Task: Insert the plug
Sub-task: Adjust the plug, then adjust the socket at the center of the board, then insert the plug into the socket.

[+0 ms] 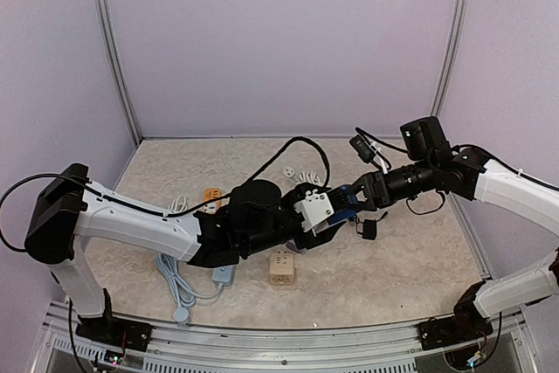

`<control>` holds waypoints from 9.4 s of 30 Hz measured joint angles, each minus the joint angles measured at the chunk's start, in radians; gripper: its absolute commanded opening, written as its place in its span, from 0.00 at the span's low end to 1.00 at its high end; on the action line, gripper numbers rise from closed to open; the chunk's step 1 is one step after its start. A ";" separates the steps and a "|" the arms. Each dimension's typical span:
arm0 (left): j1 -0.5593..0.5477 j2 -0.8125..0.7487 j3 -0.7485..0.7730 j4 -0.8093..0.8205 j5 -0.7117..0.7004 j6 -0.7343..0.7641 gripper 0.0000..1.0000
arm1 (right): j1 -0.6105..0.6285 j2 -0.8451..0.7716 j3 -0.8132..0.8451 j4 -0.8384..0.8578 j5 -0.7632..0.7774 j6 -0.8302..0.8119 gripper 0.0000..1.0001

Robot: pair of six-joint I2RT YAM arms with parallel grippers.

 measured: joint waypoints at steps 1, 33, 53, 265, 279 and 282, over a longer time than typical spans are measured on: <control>-0.001 0.001 0.000 0.011 0.000 0.003 0.85 | 0.003 0.002 0.005 -0.003 -0.006 -0.001 0.16; 0.171 0.124 0.460 -0.913 -0.109 -0.972 0.99 | -0.140 0.250 0.393 -0.419 0.349 -0.285 0.12; 0.162 0.384 0.555 -1.102 -0.022 -1.049 0.94 | -0.229 0.147 0.358 -0.426 0.473 -0.261 0.12; 0.204 0.147 0.095 -0.684 0.128 -1.051 0.99 | 0.049 0.557 0.510 -0.465 0.578 -0.398 0.09; 0.087 0.279 0.239 -0.763 -0.050 -0.958 0.99 | 0.050 0.587 0.508 -0.470 0.563 -0.398 0.10; 0.086 0.305 0.239 -0.768 -0.089 -0.950 0.98 | 0.050 0.587 0.508 -0.470 0.559 -0.398 0.10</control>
